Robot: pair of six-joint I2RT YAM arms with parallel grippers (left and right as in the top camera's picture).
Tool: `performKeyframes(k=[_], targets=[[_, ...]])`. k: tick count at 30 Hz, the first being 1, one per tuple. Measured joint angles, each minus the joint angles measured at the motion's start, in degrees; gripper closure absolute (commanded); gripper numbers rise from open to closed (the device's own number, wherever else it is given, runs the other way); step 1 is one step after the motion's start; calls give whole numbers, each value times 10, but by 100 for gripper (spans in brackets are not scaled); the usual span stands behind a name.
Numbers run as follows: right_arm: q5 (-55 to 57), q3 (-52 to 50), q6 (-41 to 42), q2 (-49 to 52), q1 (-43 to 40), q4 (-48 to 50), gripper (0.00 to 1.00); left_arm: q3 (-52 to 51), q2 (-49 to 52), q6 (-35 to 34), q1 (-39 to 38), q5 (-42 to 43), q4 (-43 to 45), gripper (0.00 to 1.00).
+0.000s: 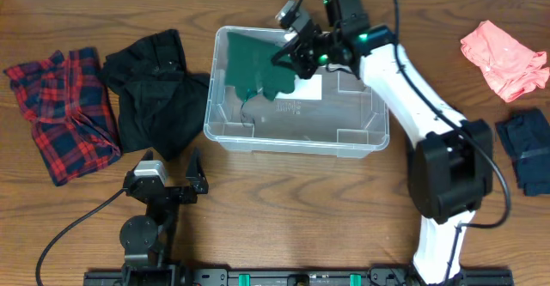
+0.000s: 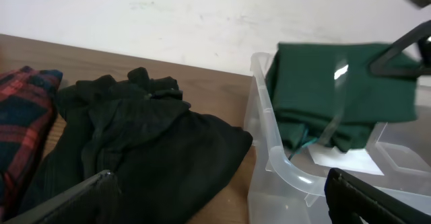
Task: Pack container
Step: 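Lift the green cloth and lower it into the bin's left side, then release the green cloth and move the right gripper to the pink cloth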
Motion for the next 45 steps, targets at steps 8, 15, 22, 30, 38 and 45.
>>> performKeyframes(k=[8, 15, 22, 30, 38, 45], targets=[[5, 0, 6, 26, 6, 33, 1, 0, 0, 0, 0, 0, 0, 2], [5, 13, 24, 24, -7, -7, 1, 0, 0, 0, 0, 0, 0, 2], [8, 72, 32, -25, -27, -123, 1, 0, 0, 0, 0, 0, 0, 2], [58, 108, 69, -195, -142, -159, 1, 0, 0, 0, 0, 0, 0, 2], [124, 114, 130, -192, -362, -185, 1, 0, 0, 0, 0, 0, 0, 2], [154, 109, 158, -103, -491, -184, 1, 0, 0, 0, 0, 0, 0, 2]])
